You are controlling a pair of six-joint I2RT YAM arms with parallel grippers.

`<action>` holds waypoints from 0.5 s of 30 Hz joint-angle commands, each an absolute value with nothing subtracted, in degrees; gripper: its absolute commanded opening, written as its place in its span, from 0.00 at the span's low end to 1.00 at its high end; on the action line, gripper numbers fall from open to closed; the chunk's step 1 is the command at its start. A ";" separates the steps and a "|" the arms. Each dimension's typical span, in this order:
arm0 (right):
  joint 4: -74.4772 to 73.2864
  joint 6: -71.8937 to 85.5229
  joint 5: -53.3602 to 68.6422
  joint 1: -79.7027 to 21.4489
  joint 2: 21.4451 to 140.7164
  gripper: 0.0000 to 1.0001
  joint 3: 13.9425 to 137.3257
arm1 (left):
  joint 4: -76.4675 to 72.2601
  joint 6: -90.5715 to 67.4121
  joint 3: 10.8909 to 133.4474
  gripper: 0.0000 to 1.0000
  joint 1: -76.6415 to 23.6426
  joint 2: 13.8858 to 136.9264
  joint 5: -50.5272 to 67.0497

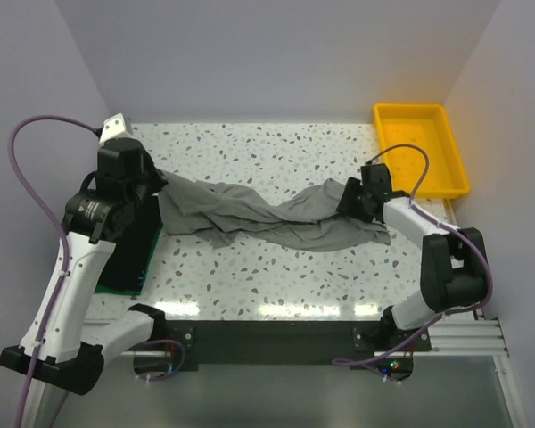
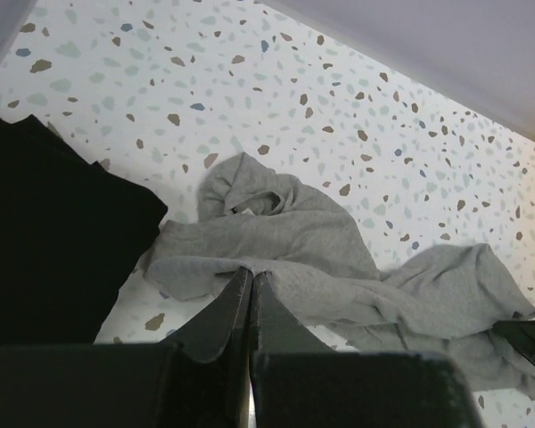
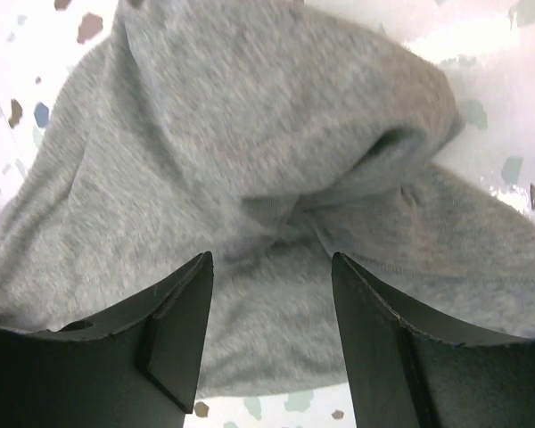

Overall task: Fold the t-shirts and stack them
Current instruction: Flatten the tshirt out

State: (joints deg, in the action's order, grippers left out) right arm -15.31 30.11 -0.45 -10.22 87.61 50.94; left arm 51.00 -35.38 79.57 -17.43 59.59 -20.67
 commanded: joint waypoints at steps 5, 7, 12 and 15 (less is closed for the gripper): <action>-11.69 31.02 -1.67 -10.37 91.05 0.56 56.51 | 41.75 -30.94 83.49 0.00 -11.43 63.89 -8.09; -10.90 31.90 -0.09 -10.28 93.16 0.53 58.09 | 40.88 -30.94 84.28 0.00 -10.38 65.39 -6.78; -12.12 32.26 1.41 -10.28 96.59 0.27 61.87 | 39.99 -31.20 87.00 0.00 -8.27 68.20 -4.66; -15.71 31.47 0.53 -10.28 95.46 0.06 63.98 | 39.81 -31.38 88.59 0.00 -7.47 69.16 -4.48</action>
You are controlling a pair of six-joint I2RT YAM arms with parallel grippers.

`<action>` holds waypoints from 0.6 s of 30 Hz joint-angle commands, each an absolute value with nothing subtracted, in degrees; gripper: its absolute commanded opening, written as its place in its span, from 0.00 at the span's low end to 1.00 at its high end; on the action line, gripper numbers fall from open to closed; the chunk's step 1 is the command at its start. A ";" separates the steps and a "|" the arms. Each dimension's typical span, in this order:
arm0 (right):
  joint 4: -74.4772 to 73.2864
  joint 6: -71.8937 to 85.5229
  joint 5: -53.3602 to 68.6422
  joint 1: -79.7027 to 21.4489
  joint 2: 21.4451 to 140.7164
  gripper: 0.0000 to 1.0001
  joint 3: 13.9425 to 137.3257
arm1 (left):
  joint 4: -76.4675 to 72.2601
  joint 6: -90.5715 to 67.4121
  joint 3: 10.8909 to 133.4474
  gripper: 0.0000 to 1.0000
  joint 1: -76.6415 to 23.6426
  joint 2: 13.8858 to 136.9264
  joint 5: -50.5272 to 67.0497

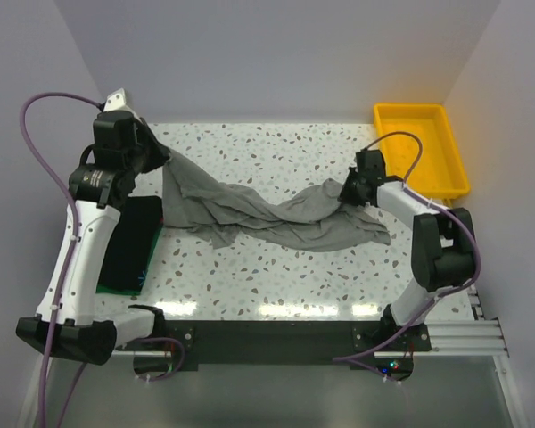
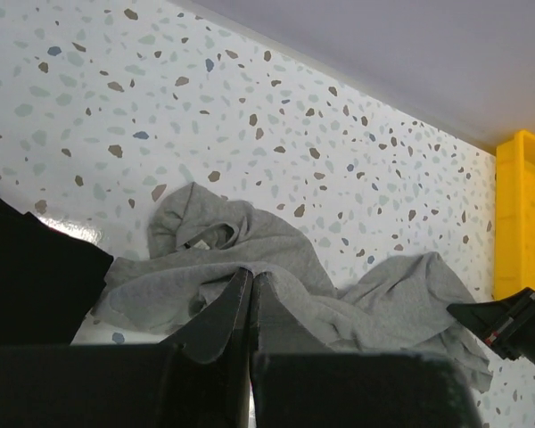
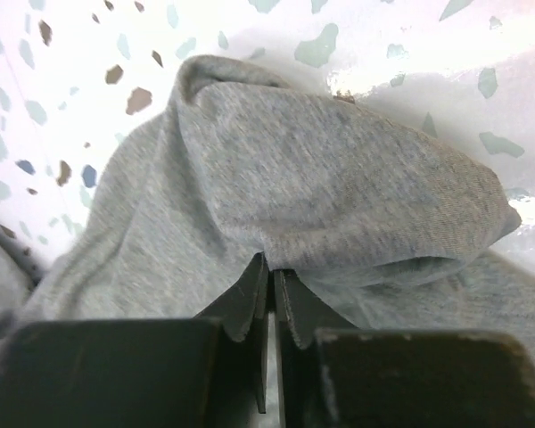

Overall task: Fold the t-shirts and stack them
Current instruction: Flatten the tshirt out

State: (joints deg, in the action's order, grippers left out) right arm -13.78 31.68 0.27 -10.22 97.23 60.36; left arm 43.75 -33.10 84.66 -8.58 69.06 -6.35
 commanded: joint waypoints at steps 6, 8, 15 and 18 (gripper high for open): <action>-22.39 29.62 -2.37 -9.85 85.36 0.00 66.53 | 41.66 -31.90 95.95 0.00 -5.28 70.49 -6.41; -24.42 29.09 -2.72 -9.23 80.63 0.00 68.64 | 42.97 -31.99 98.51 0.00 -4.57 70.84 -7.64; -32.51 28.48 -0.97 -6.24 70.14 0.00 76.89 | 46.58 -32.08 110.21 0.00 -0.01 72.86 -8.88; -35.06 28.12 -0.09 -5.80 69.43 0.00 82.08 | 46.50 -32.96 112.40 0.00 2.28 73.91 -7.65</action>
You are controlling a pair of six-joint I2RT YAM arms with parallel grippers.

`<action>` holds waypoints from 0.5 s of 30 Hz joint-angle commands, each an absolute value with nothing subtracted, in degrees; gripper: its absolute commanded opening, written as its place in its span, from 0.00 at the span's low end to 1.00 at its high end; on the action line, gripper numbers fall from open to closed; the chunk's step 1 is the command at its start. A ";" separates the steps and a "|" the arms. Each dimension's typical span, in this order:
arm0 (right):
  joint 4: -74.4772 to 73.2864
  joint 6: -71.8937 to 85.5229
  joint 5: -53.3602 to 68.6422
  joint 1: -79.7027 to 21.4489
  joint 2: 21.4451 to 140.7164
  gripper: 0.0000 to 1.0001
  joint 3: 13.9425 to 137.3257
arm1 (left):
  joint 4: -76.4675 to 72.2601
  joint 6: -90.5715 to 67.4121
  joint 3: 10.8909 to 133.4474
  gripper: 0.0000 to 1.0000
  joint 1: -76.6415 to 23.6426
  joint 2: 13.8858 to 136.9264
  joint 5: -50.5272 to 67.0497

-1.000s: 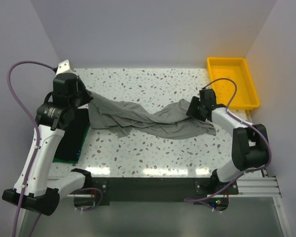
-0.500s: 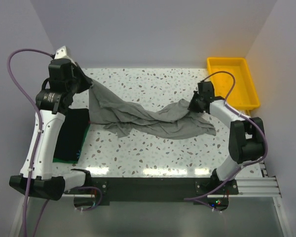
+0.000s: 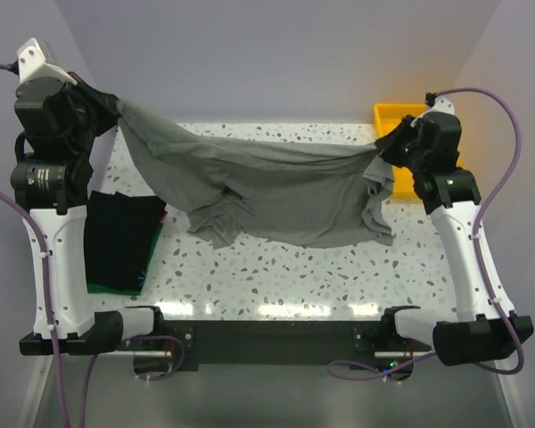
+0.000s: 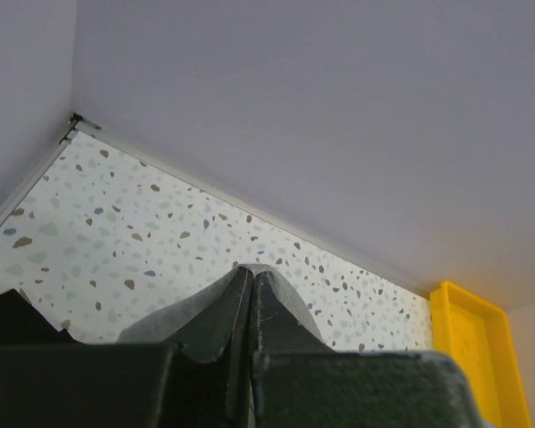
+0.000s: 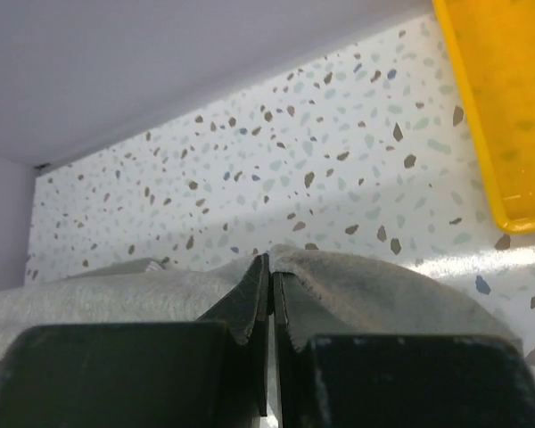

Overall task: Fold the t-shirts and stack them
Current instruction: Flatten the tshirt out

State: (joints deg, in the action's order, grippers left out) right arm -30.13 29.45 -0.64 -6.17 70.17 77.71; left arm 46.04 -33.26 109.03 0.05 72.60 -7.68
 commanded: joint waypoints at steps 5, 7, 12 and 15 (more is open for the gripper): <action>-38.84 26.19 6.06 -5.45 70.66 0.03 88.33 | 46.67 -33.66 113.73 0.00 4.83 75.67 -5.45; -39.11 25.41 6.15 -5.36 69.71 0.09 87.11 | 45.89 -33.75 111.98 0.00 5.54 75.59 -5.45; -36.84 25.31 6.15 -5.27 70.05 0.20 80.87 | 41.41 -35.07 101.53 0.00 6.06 74.89 -1.68; -33.15 25.93 6.94 -5.27 72.76 0.30 74.37 | 38.16 -35.51 91.70 0.00 6.06 73.66 -1.05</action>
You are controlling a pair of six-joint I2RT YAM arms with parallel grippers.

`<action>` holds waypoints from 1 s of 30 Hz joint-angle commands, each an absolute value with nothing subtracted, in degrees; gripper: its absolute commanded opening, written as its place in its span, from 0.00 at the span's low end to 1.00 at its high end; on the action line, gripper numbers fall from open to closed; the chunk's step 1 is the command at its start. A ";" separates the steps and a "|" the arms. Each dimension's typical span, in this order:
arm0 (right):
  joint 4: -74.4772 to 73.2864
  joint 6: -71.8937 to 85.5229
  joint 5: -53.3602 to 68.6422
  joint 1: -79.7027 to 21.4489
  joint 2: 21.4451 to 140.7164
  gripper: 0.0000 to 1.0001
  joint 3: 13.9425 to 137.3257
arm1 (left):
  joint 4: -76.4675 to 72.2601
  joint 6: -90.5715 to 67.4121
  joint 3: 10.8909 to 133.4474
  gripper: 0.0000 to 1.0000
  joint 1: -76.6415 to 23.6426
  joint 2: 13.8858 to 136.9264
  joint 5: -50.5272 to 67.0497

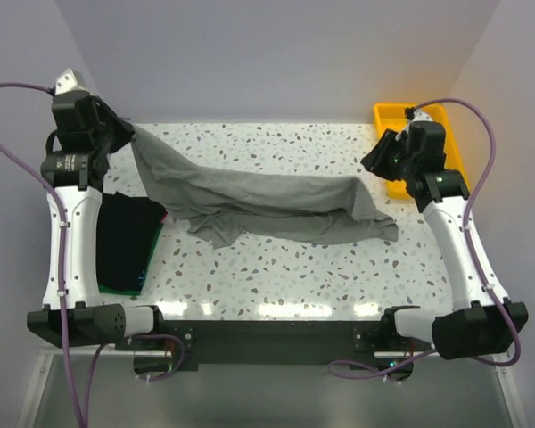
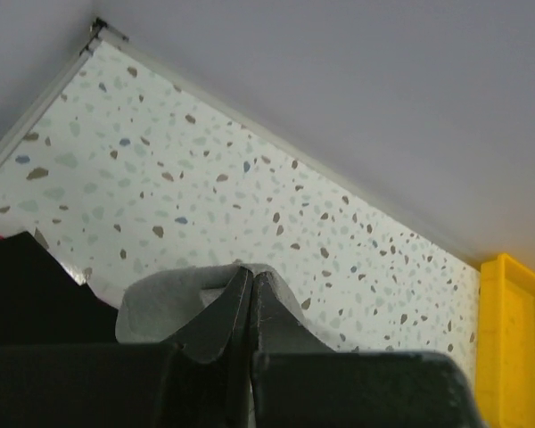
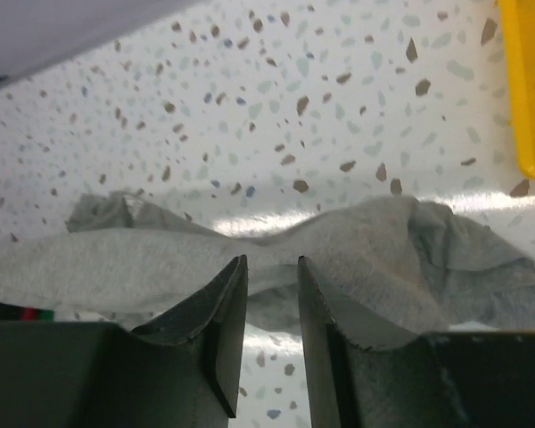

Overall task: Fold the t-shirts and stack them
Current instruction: Flatten the tshirt out

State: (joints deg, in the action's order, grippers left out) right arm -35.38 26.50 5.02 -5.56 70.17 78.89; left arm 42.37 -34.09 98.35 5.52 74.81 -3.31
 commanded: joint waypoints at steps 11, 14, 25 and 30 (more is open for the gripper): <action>-26.54 26.02 6.78 -6.41 71.48 0.45 54.88 | 32.70 -35.07 76.64 0.00 8.09 75.50 -3.43; -25.76 26.19 2.91 -6.42 67.78 0.47 49.33 | 32.61 -35.16 76.99 0.00 8.09 75.50 -2.73; -12.93 32.78 3.69 -6.68 67.75 0.49 32.61 | 31.03 -35.86 75.41 0.00 8.09 75.24 -0.79; -6.95 35.07 5.80 -6.59 71.63 0.51 31.20 | 30.85 -35.68 75.23 0.00 8.17 75.32 -0.88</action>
State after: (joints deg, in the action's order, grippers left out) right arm -14.50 32.64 4.49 -6.37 70.63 31.94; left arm 33.76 -35.33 75.50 7.75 76.79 -1.65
